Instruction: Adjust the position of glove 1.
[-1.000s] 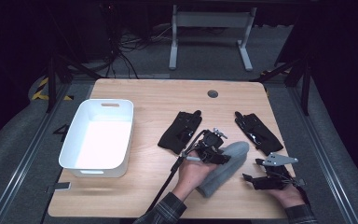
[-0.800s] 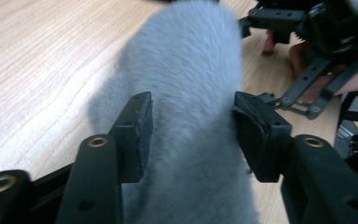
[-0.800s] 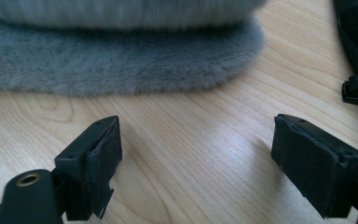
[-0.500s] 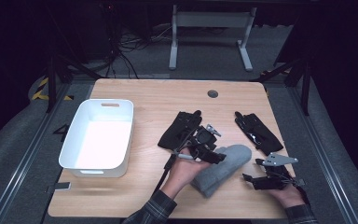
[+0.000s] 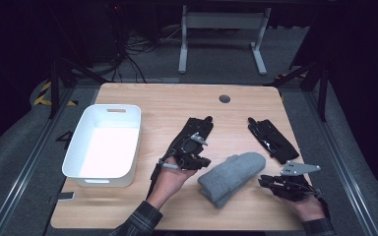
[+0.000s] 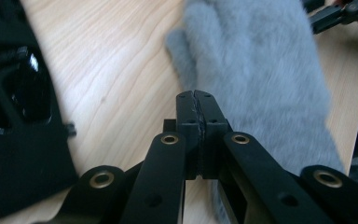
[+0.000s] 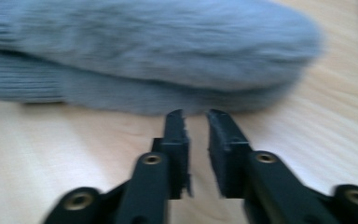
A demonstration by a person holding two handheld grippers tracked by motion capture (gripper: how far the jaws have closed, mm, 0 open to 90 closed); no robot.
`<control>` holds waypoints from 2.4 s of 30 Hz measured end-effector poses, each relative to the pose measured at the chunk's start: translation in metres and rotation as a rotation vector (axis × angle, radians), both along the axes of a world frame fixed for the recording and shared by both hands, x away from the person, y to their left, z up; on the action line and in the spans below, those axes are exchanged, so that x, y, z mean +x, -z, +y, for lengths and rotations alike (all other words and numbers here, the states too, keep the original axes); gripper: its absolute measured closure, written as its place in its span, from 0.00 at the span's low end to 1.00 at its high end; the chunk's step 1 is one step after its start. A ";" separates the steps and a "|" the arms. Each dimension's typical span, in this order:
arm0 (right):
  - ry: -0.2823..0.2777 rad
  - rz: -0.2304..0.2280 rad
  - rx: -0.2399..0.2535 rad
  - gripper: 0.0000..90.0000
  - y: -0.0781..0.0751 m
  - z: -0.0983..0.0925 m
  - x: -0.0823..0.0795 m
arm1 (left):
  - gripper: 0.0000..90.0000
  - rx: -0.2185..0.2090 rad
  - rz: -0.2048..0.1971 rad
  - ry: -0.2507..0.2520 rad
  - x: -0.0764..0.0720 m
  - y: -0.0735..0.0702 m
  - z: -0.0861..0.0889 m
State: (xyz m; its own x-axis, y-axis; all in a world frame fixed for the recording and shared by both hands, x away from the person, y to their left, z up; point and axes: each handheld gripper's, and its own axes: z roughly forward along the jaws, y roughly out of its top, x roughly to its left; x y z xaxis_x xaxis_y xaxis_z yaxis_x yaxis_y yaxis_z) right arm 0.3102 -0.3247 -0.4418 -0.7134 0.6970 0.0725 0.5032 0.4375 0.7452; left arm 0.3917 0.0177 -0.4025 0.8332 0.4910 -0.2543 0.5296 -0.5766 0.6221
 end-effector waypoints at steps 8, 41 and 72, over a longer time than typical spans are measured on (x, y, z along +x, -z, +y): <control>-0.169 0.033 0.043 1.00 -0.004 0.038 -0.018 | 1.00 -0.015 0.003 0.017 -0.007 0.011 0.017; -0.327 0.024 0.019 0.93 -0.006 0.081 -0.025 | 0.97 -0.008 0.068 0.104 -0.020 0.024 0.009; 0.084 -0.036 -0.069 0.24 0.017 -0.008 0.008 | 0.17 -0.085 -0.072 0.122 0.009 0.000 -0.053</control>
State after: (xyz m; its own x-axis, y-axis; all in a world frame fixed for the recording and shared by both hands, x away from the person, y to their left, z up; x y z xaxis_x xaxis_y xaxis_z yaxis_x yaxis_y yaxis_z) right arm 0.3181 -0.3326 -0.4592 -0.6537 0.7568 -0.0025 0.5135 0.4460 0.7331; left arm 0.4011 -0.0348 -0.4022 0.9028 0.3645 -0.2282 0.4113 -0.5771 0.7055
